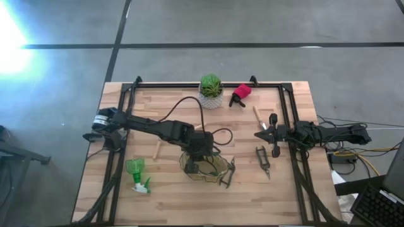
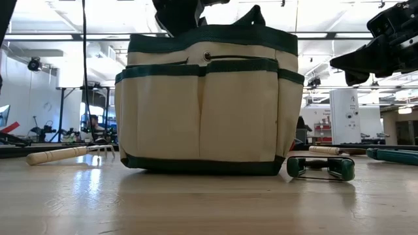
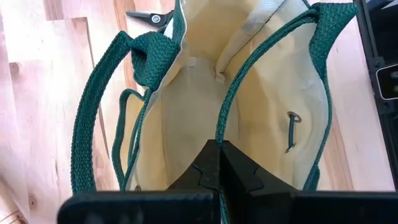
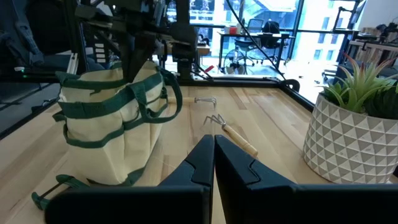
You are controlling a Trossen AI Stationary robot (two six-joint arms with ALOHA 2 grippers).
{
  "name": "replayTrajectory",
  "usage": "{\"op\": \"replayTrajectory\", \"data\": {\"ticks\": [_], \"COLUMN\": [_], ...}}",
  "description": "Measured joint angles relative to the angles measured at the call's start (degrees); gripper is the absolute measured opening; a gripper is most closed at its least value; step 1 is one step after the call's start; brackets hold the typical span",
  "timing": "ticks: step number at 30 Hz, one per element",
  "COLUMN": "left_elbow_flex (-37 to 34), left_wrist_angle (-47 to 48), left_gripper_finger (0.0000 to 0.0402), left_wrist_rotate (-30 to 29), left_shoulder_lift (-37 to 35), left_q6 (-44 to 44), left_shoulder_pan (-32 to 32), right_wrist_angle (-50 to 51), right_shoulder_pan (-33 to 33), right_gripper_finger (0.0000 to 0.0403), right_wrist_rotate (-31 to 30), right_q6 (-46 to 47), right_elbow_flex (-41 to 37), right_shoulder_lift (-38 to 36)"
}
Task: Pick & Place Garden tools in Gardening bag
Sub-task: Move the white gardening bag to the center of the table
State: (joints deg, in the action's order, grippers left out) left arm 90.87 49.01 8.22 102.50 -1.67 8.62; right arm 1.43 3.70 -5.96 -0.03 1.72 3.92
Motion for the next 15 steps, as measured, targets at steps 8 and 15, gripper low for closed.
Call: {"op": "replayTrajectory", "data": {"ticks": [8, 15], "left_elbow_flex": [0.36, 1.05], "left_wrist_angle": [0.25, 0.21], "left_gripper_finger": [0.0001, 0.0001], "left_wrist_rotate": [-0.41, -0.75], "left_shoulder_lift": [-1.72, -2.25], "left_q6": [-0.02, -0.04], "left_shoulder_pan": [0.0, -0.02], "right_wrist_angle": [0.0, 0.0], "right_shoulder_pan": [0.0, 0.0], "right_gripper_finger": [0.0008, 0.0008], "right_wrist_rotate": [-0.02, 0.0], "right_q6": [0.0, 0.0], "right_elbow_flex": [0.0, 0.0], "right_shoulder_lift": [0.0, 0.0]}}
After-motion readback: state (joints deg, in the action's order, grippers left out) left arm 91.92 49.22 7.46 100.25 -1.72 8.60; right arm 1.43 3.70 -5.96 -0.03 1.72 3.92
